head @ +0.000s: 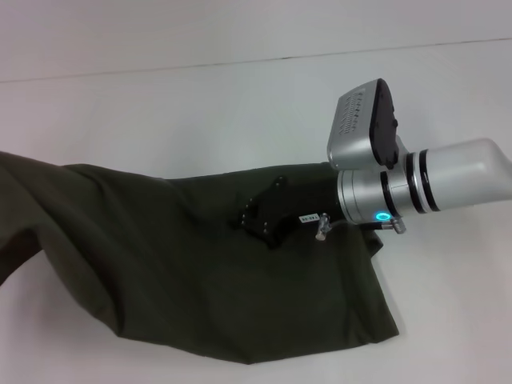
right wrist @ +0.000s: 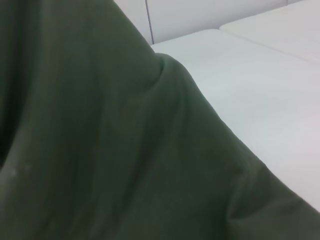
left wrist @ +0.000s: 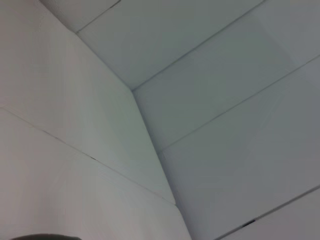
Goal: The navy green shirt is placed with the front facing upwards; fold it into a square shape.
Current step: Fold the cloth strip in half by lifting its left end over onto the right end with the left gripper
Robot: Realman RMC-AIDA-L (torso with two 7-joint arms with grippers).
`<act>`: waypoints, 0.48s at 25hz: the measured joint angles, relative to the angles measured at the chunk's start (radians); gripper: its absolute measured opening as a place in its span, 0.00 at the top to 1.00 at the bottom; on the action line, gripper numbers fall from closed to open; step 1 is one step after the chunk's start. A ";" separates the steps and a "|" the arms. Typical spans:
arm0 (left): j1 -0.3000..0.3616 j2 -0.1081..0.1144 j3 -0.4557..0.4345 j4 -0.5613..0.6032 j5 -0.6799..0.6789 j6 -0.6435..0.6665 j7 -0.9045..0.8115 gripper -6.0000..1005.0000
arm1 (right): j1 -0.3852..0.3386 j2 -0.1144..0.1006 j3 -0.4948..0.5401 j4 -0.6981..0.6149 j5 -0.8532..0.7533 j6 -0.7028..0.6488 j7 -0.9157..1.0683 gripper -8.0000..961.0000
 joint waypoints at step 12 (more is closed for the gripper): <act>-0.028 0.005 0.062 -0.028 -0.043 0.043 0.001 0.96 | -0.121 -0.008 0.000 -0.289 0.002 -0.085 0.250 0.99</act>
